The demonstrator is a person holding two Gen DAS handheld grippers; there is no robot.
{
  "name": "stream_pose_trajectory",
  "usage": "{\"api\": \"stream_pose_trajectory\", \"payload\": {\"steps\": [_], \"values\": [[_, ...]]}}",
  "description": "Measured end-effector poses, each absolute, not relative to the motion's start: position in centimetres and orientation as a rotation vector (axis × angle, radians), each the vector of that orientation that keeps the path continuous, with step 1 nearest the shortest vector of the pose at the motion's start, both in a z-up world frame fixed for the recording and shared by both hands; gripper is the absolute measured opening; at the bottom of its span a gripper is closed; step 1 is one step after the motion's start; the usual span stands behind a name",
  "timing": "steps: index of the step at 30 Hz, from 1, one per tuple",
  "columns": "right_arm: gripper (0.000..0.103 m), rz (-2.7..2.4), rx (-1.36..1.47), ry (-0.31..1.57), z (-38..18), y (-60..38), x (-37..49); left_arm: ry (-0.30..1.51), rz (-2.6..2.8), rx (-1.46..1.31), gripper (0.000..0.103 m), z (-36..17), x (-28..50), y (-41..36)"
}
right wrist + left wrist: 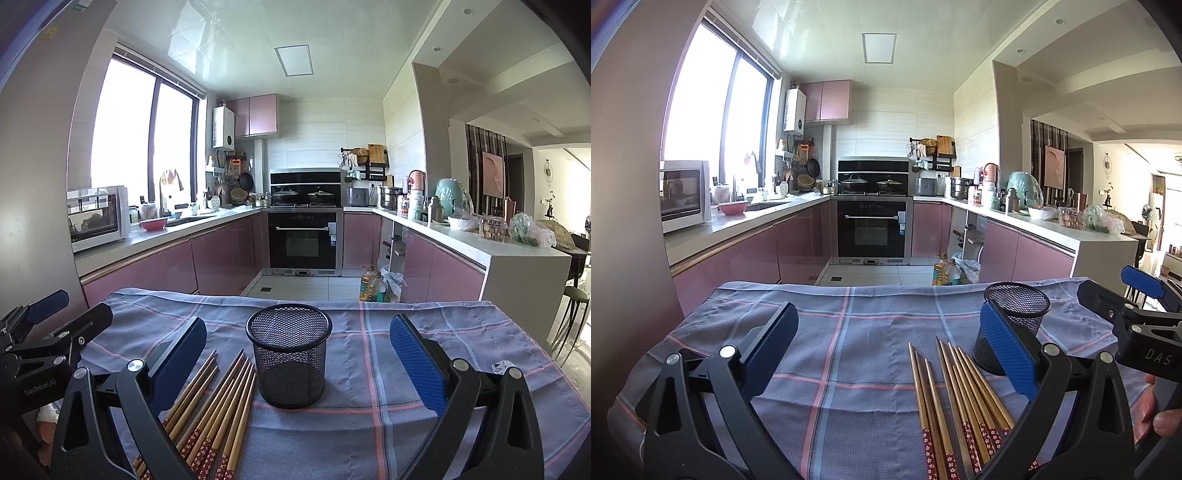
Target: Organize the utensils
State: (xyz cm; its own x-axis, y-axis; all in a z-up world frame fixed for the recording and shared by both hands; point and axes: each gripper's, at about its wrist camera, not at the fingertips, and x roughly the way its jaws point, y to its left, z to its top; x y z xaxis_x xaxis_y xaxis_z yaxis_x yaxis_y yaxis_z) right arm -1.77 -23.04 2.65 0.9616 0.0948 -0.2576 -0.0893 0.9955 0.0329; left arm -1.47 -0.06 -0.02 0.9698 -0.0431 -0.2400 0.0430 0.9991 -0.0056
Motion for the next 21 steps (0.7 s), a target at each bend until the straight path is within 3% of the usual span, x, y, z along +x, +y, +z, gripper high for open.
{"api": "stream_pose_trajectory", "payload": {"steps": [21], "values": [[0.096, 0.090, 0.020, 0.263, 3.01, -23.04, -1.93, 0.246, -0.050, -0.005, 0.097, 0.16, -1.37, -0.25]]}}
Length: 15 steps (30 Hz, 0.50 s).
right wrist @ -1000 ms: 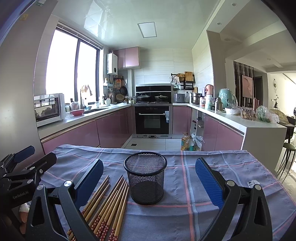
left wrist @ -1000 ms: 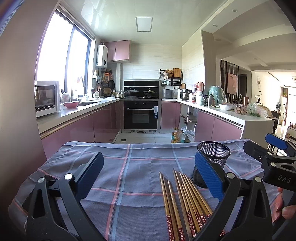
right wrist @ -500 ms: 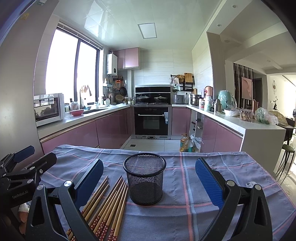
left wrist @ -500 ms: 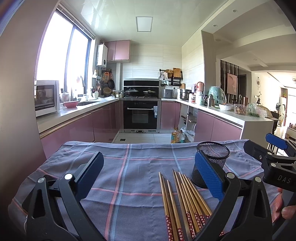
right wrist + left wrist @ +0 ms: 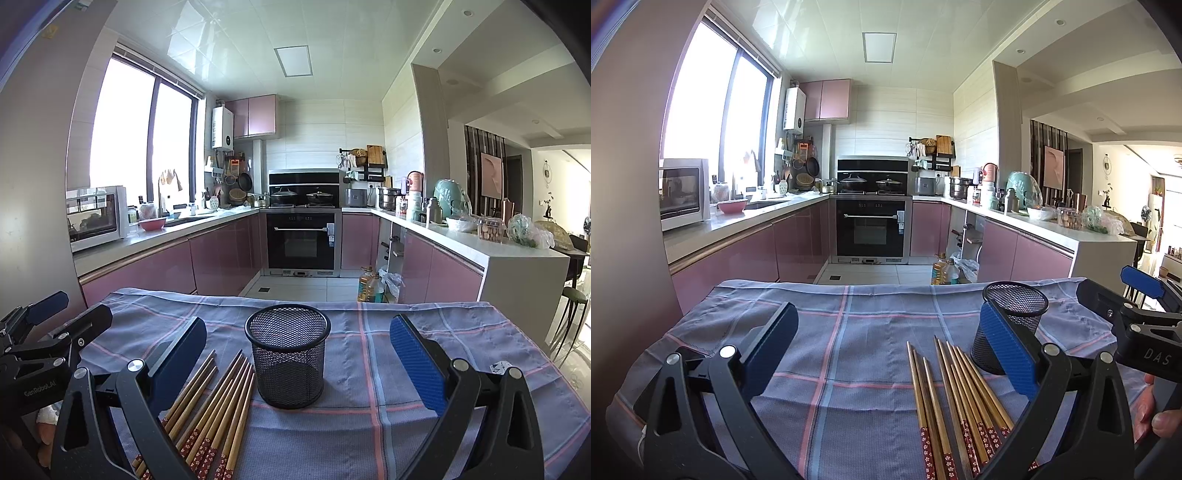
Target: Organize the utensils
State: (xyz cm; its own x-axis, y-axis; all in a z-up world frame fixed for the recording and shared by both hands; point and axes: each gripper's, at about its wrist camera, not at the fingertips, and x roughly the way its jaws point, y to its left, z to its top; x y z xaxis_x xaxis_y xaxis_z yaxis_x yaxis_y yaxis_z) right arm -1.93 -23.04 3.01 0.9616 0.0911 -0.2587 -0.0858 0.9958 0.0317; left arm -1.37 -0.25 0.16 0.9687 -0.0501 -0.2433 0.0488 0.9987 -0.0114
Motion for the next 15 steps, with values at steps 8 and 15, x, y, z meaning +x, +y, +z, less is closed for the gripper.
{"api": "stream_pose_trajectory", "payload": {"steps": [8, 15], "values": [[0.096, 0.090, 0.021, 0.263, 2.99, -23.08, -1.97, 0.246, -0.050, -0.006, 0.097, 0.15, -1.55, -0.20], [0.096, 0.087, 0.022, 0.262, 3.11, -23.10, -2.08, 0.247, -0.050, -0.007, 0.097, 0.13, -1.56, -0.22]]}}
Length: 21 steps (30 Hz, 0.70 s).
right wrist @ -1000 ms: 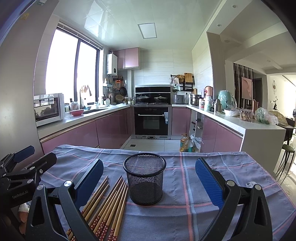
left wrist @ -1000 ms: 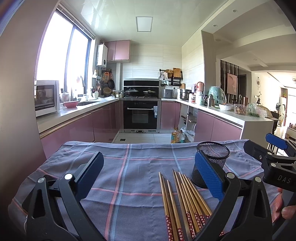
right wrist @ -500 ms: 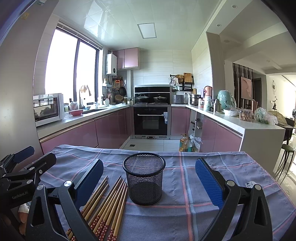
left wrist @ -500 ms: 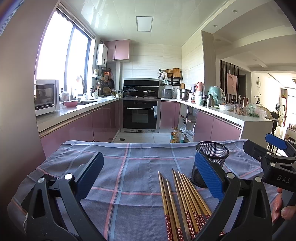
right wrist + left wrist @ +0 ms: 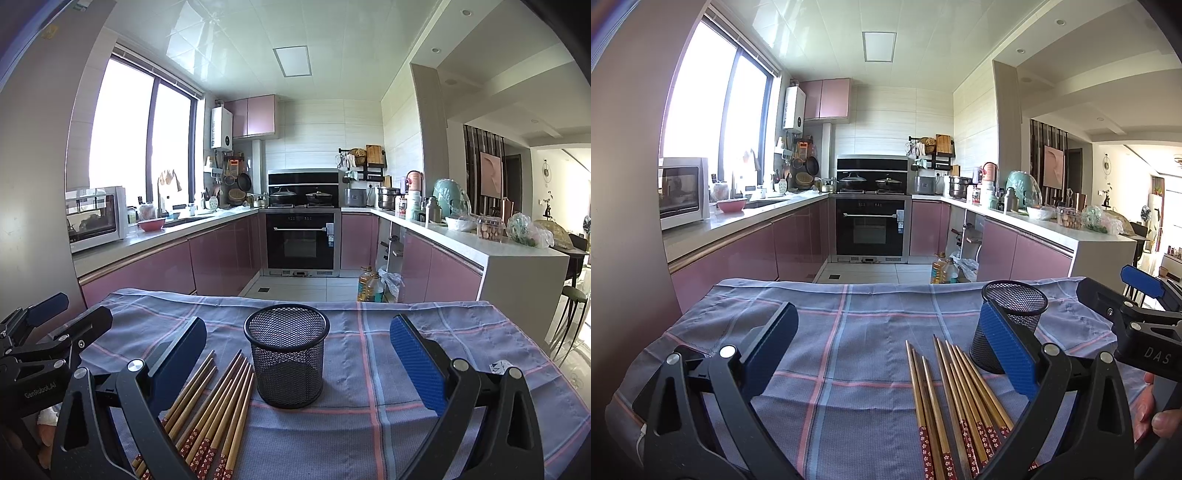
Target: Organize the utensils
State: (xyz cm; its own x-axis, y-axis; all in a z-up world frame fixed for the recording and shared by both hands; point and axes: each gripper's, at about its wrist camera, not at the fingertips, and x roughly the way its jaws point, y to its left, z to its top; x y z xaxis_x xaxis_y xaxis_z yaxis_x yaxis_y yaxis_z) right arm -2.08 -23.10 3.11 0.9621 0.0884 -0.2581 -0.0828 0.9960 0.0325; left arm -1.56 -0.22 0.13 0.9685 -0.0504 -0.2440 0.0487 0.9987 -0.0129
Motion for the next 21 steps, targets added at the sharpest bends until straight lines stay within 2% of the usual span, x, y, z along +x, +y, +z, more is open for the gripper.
{"api": "stream_pose_trajectory", "payload": {"steps": [21], "values": [[0.096, 0.085, 0.025, 0.257, 3.02, -23.30, -1.99, 0.248, -0.051, -0.008, 0.097, 0.04, -1.58, -0.35]]}}
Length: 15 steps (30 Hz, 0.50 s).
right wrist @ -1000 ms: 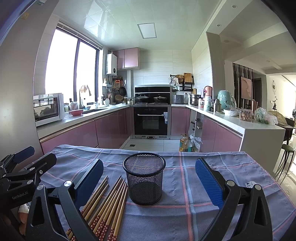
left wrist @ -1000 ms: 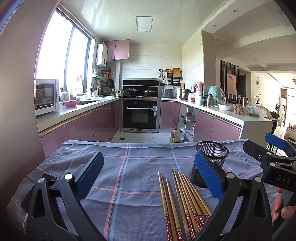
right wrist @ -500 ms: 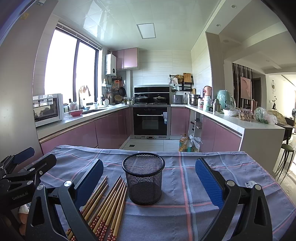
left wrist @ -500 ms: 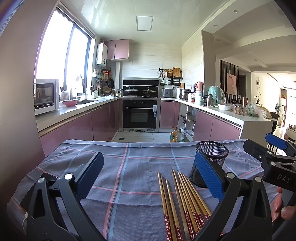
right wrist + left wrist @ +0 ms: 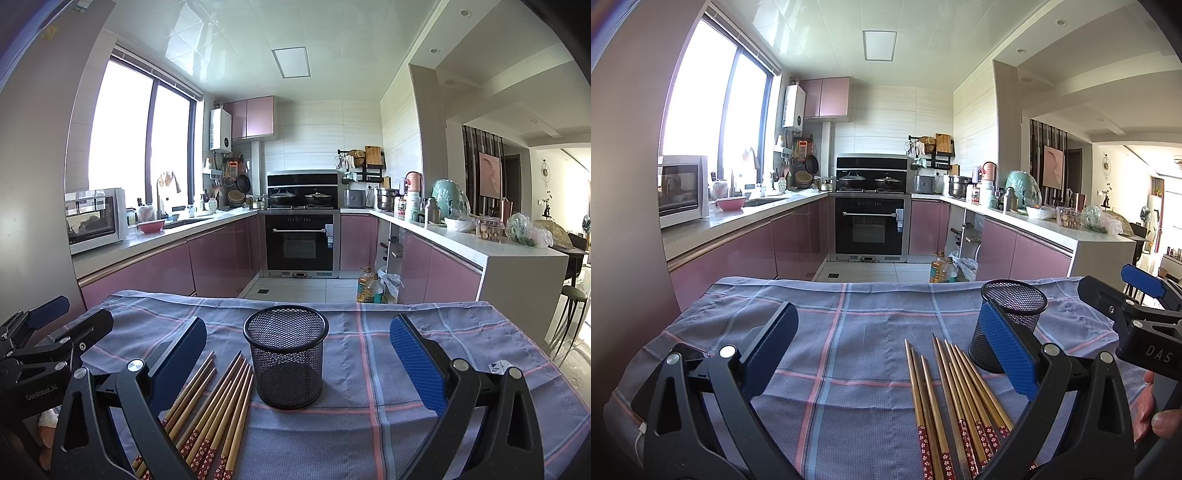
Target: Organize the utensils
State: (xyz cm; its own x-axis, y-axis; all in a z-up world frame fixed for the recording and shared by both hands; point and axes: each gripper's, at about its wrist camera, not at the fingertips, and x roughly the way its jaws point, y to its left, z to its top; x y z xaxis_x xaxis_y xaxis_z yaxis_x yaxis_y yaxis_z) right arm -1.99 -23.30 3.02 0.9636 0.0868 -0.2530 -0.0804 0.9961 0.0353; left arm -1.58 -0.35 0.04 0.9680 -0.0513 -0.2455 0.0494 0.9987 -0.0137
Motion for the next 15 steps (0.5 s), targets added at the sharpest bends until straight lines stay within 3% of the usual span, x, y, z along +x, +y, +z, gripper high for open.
{"api": "stream_pose_trajectory", "payload": {"steps": [15], "values": [[0.096, 0.085, 0.027, 0.257, 2.95, -23.37, -1.87, 0.250, -0.053, -0.009, 0.097, -0.09, -1.53, -0.56]]}}
